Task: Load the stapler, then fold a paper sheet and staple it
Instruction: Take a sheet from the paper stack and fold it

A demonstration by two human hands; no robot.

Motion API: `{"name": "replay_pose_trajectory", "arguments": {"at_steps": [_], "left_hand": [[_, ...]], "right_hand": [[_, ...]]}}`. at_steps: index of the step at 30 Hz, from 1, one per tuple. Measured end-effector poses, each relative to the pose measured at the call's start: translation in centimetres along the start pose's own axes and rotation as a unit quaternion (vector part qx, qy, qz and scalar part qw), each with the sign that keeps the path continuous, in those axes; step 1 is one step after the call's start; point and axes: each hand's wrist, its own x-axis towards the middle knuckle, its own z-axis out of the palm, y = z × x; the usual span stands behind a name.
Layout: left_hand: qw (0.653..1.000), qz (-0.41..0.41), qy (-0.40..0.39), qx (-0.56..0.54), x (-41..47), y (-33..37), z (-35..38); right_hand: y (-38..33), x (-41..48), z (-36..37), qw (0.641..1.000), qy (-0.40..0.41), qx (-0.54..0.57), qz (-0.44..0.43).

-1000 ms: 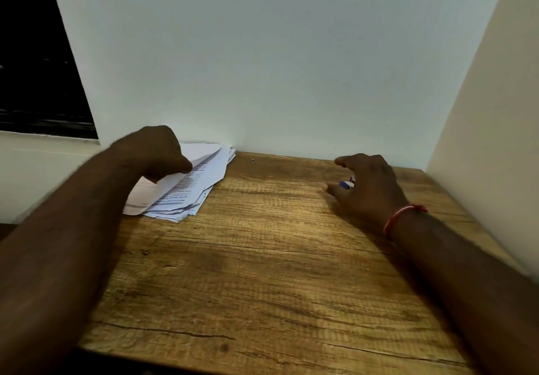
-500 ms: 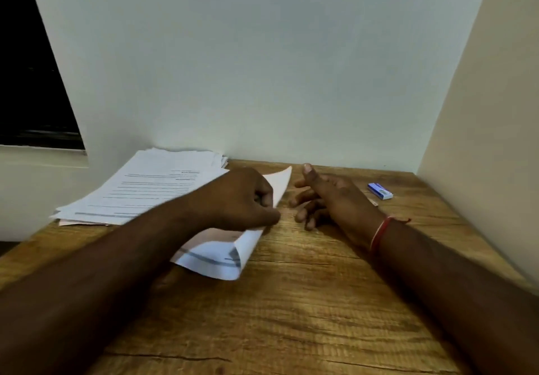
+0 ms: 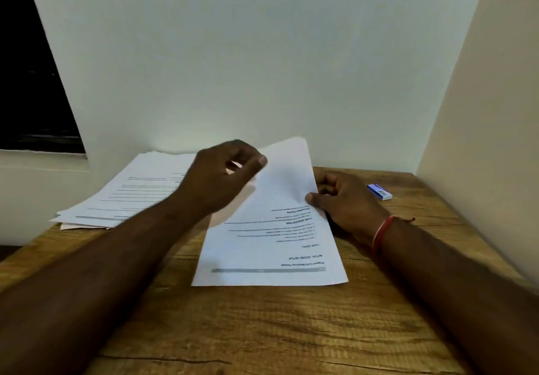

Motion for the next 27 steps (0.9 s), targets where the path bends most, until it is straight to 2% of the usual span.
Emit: {"name": "replay_pose_trajectory", "arguments": {"at_steps": [4, 6, 8, 11, 16, 22, 24, 27], "left_hand": [[0.987, -0.108, 0.115, -0.026, 1.3, -3.4, -1.3], [0.972, -0.178, 0.128, -0.087, 1.4, -4.6, -1.3], [0.953, -0.212, 0.127, -0.173, 1.1, -5.0, -1.1], [0.941, -0.204, 0.114, -0.245, 0.8, -4.3, -0.7], [0.945, -0.176, 0.123, -0.247, 0.7, -4.0, -1.0], [0.931, -0.175, 0.12, -0.295, 0.8, -3.4, -1.0], [0.937, -0.16, 0.104, -0.294, 0.5, -3.0, -0.7], [0.97, -0.094, 0.038, -0.223, -0.1, -2.3, -0.9]], "right_hand": [[0.8, 0.9, -0.5, 0.998, 0.041, 0.04, -0.033], [1.1, 1.1, -0.6, 0.997, 0.043, 0.056, -0.034], [1.4, 1.2, -0.7, 0.996, 0.041, 0.066, -0.035], [1.5, 1.2, -1.0, 0.994, 0.037, 0.094, -0.032], [1.3, 1.0, -1.3, 0.99, 0.024, 0.138, -0.011], [0.9, 1.0, -1.4, 0.978, 0.022, 0.209, 0.013], [0.5, 0.9, -1.6, 0.97, 0.038, 0.239, 0.017], [0.0, 0.9, -1.7, 0.953, 0.062, 0.295, 0.027]]}}
